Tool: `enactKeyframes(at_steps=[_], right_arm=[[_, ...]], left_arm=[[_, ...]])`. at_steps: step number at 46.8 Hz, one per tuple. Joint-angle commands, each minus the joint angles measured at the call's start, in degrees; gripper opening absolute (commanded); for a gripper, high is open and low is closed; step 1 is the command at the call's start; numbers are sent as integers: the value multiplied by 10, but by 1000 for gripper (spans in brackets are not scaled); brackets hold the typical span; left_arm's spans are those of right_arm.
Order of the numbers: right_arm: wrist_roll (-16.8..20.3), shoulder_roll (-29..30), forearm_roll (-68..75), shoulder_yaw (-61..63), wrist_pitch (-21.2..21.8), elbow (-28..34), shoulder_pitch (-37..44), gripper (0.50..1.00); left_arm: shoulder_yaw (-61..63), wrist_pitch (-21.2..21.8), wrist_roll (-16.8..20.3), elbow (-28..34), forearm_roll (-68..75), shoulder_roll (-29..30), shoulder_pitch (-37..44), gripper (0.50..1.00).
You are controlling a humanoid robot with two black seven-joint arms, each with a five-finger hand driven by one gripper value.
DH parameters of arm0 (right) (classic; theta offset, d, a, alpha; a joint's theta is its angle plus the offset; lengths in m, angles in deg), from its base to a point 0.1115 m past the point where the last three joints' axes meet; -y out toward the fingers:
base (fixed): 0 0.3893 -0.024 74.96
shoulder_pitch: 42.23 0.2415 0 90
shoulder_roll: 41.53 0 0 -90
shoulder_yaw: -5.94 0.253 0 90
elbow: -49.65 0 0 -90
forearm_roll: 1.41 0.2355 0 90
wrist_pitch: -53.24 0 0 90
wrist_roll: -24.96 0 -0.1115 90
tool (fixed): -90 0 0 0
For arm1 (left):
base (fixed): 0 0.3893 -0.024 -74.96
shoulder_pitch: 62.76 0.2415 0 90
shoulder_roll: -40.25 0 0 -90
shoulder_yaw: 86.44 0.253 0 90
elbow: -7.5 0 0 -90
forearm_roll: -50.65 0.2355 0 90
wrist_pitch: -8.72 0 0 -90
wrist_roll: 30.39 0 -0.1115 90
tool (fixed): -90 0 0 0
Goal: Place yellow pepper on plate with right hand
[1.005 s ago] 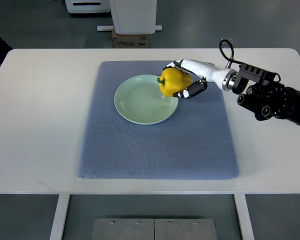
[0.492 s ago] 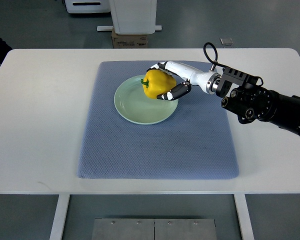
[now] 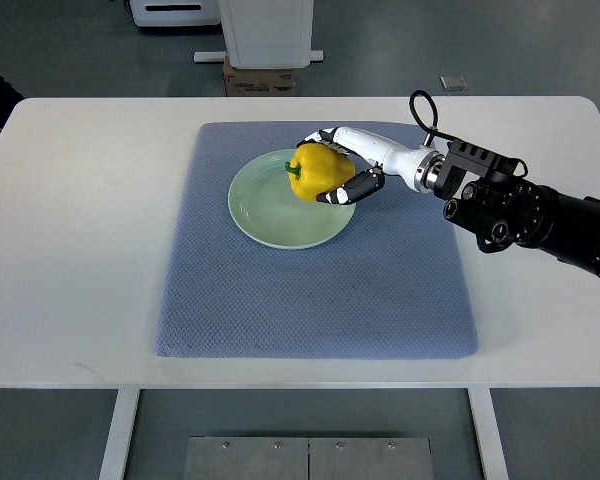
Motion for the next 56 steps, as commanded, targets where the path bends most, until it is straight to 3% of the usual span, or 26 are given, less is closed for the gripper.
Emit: enactKeyframes(at_steps=[1,2,19,37,56], right_arm=[[0,0,2,0,-10,1,-2,957],[0,0,2,0,-14,2,-2,995],[0,0,2,23,-23,0,1,1000],[0,-25,2,315,-24,7,-65,1000],[0,-26,27,503,-18,9,-107,1000]], left_arm=[[0,0,0,0,0,0,0,1000],[0,0,0,0,0,0,0,1000],[0,0,0,0,0,0,0,1000],[0,0,0,0,0,0,0,1000],[0,0,0,0,0,0,0,1000]])
